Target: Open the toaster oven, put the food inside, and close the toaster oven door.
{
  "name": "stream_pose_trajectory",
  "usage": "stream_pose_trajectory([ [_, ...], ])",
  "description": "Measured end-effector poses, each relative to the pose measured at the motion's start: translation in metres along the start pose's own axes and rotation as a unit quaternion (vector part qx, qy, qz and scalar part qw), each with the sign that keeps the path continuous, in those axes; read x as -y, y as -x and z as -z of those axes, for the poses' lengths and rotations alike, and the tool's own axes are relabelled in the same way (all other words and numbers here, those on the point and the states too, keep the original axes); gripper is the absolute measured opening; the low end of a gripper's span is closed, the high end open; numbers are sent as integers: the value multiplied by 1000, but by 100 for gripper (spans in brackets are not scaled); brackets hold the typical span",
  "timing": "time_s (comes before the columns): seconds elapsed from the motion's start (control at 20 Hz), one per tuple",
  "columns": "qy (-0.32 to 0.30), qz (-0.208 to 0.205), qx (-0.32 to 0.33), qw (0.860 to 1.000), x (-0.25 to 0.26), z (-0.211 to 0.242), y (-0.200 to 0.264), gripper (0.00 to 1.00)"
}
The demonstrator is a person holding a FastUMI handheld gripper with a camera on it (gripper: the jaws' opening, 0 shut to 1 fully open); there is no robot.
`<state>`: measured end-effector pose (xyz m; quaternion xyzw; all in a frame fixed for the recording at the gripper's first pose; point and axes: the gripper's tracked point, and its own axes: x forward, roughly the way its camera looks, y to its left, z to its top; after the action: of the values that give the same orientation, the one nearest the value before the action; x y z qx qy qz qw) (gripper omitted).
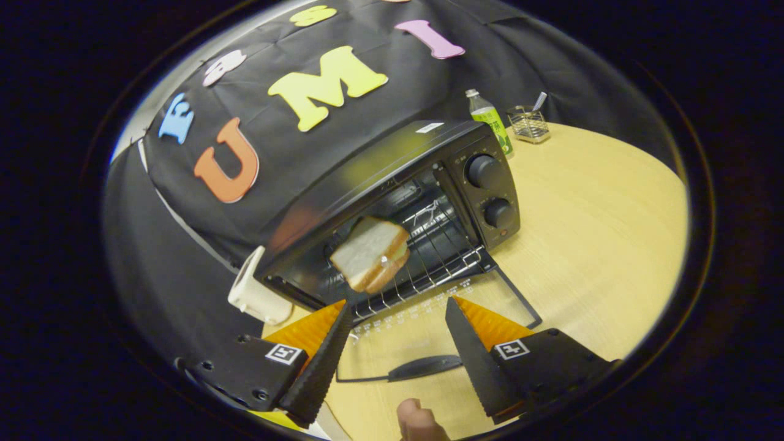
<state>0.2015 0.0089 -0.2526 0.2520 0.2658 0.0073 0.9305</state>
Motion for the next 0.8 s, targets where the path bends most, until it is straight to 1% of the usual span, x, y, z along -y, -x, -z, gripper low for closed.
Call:
stream_pose_trajectory([
  [0.1,84,28,-14,996,14,27,7,99],
  [0.2,151,33,-13,988,17,49,9,99],
  [0.25,170,37,-8,985,20,58,11,99],
  [0.3,182,41,-5,982,23,66,11,100],
  [0.4,186,49,-18,981,30,85,12,99],
  [0.5,196,71,-32,977,41,95,16,100],
  [0.6,196,76,-44,977,44,107,13,100],
  [0.65,195,86,-58,975,50,116,12,100],
  [0.7,193,84,-68,975,51,123,9,100],
  [0.75,199,90,-68,973,53,124,7,100],
  [0.8,214,99,-47,971,58,117,1,100],
])
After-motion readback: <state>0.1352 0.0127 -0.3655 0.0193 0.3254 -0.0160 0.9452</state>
